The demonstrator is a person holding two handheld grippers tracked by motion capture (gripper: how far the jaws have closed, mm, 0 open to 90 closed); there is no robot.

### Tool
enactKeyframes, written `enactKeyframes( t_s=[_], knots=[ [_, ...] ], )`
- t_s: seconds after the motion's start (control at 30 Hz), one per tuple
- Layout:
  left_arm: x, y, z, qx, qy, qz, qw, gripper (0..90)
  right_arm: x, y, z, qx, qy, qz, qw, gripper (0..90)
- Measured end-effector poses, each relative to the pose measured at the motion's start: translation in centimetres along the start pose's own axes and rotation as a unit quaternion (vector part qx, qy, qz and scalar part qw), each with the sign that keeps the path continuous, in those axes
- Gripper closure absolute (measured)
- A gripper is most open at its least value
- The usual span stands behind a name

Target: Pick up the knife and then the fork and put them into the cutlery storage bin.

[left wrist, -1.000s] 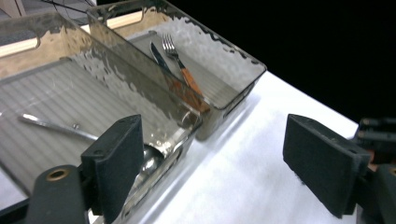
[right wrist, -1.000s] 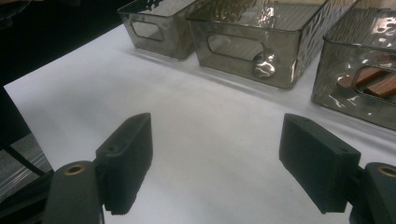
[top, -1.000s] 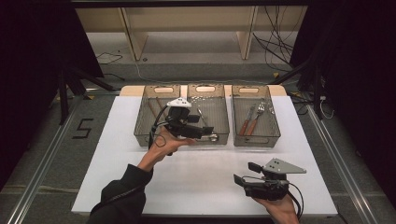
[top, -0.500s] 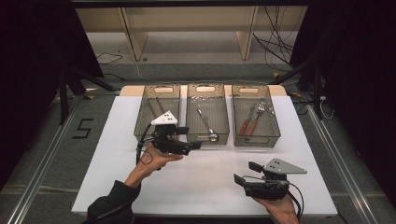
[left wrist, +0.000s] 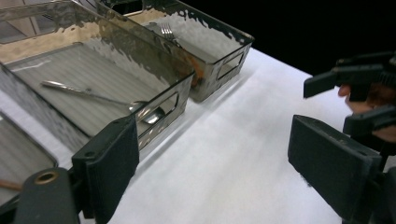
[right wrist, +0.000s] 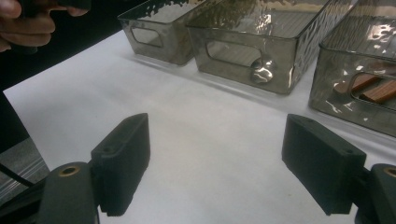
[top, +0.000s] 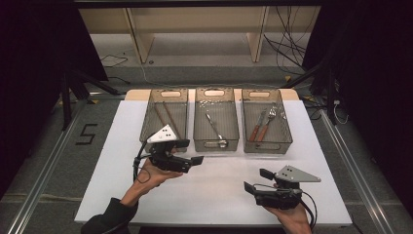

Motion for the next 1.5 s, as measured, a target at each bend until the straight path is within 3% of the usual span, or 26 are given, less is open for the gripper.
enactKeyframes(
  t_s=[0.1, 0.5, 0.83, 1.07, 1.17, 1.37, 1.5],
  knots=[
    [-0.4, 0.1, -0.6, 0.000, 0.004, -0.007, 1.0000, 16.1, 0.0, 0.0, 0.0, 0.000, 0.001, -0.001, 1.0000, 24.3],
    [-2.3, 0.7, -2.0, -0.004, 0.013, -0.001, 0.9999, 16.1, 0.1, 0.0, -0.1, -0.001, 0.007, -0.002, 1.0000, 24.4],
    [-4.9, -0.1, -3.5, 0.017, 0.019, -0.014, 0.9996, 16.1, 0.1, -0.1, -0.1, -0.001, 0.008, -0.007, 0.9999, 24.3],
    [-6.8, -0.1, -4.1, 0.031, 0.008, -0.010, 0.9994, 15.6, 0.0, -0.1, 0.0, -0.006, 0.007, -0.014, 0.9999, 24.0],
    [-7.3, -0.1, -4.3, 0.032, 0.008, -0.012, 0.9994, 15.6, 0.0, -0.2, 0.0, -0.008, 0.005, -0.018, 0.9998, 23.9],
    [-8.0, -0.5, -5.0, 0.038, 0.014, -0.034, 0.9986, 15.6, -0.1, 0.0, 0.0, -0.009, 0.007, -0.016, 0.9998, 23.9],
    [-8.1, -0.7, -5.2, 0.045, 0.015, -0.031, 0.9984, 15.6, -0.1, 0.1, -0.1, -0.010, 0.008, -0.016, 0.9998, 23.9]
  ],
)
Point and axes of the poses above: each handheld gripper's, and its own axes: z roughly forward along the jaws, x roughly out of its top, y roughly to its right, the point moved 9 cm from there along z, roughly forward along the jaws
